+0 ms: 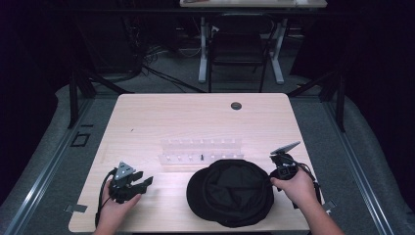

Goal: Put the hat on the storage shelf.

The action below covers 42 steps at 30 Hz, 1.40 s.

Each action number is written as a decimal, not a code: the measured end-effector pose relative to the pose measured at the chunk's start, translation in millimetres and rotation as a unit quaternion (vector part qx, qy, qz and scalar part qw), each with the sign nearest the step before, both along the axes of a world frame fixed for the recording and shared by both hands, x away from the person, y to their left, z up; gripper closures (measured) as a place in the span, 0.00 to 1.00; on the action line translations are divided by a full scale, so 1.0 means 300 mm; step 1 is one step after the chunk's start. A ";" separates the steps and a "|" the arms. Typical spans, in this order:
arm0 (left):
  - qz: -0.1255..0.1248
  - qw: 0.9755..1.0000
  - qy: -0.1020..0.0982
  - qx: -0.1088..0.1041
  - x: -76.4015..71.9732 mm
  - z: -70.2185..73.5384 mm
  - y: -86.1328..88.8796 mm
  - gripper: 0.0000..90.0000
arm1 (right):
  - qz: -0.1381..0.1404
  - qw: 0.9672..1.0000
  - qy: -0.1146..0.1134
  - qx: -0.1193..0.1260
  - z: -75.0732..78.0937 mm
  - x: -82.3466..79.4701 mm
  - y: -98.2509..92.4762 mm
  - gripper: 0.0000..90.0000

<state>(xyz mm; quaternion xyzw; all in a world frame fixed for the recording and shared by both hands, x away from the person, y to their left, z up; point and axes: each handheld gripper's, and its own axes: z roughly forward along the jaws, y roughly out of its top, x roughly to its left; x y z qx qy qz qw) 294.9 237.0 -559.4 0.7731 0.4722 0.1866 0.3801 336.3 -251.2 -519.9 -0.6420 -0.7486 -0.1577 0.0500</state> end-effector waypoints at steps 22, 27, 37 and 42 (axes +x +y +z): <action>0.001 1.000 0.002 -0.001 0.000 -0.003 -0.003 0.58 | -0.011 0.998 0.022 0.052 0.077 -0.032 -0.038 0.98; 0.002 1.000 0.002 -0.001 0.001 -0.004 -0.003 0.58 | -0.013 0.997 0.031 0.071 0.105 -0.038 -0.050 0.98; 0.002 1.000 0.004 0.000 0.002 -0.004 -0.001 0.58 | -0.027 0.997 0.029 0.064 0.149 -0.046 -0.029 0.98; 0.003 1.000 0.003 -0.002 0.002 -0.004 0.000 0.58 | -0.010 0.997 0.039 0.059 0.181 -0.041 -0.023 0.98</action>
